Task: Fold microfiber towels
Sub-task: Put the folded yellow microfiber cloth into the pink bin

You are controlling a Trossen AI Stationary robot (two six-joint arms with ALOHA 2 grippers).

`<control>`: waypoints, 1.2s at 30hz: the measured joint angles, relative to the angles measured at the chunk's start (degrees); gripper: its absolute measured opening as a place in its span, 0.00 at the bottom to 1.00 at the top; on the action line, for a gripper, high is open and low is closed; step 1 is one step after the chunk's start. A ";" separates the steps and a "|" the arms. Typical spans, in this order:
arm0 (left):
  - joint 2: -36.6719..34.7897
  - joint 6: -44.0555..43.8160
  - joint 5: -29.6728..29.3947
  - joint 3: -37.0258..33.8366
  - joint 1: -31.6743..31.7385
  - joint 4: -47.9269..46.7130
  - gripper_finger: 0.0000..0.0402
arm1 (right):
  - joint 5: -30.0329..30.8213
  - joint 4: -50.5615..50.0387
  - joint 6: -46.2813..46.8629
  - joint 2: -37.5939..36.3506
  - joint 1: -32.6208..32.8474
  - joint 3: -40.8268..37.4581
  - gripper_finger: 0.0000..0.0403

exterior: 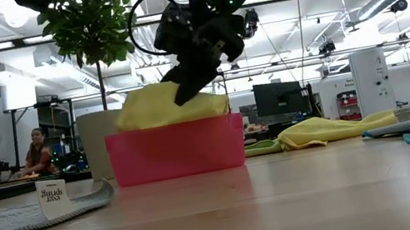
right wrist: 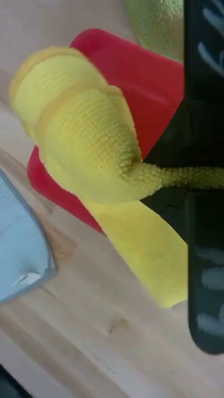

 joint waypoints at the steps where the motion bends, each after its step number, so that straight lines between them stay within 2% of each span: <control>1: 0.00 0.00 -0.02 0.00 0.04 0.00 0.25 | 0.28 -0.02 -0.06 0.00 0.00 0.00 0.03; 7: 0.00 0.10 -0.28 0.00 0.04 0.02 0.25 | 4.18 -0.02 -0.20 0.04 0.13 0.00 0.04; 15: 0.00 2.41 -2.68 0.00 0.04 0.06 0.25 | 4.91 1.08 -0.61 0.04 0.20 0.00 0.18; 19: 0.02 2.62 -2.91 0.00 0.06 0.16 0.25 | 11.13 2.30 -0.45 -0.08 0.13 0.00 0.23; 28: 0.04 2.62 -5.61 0.02 0.94 0.20 0.25 | 15.98 2.51 -0.46 -2.25 0.02 -0.04 0.24; 36: 0.46 2.89 -5.61 0.02 4.91 -0.42 0.25 | 16.84 2.08 -0.46 -7.05 -0.67 -0.08 0.20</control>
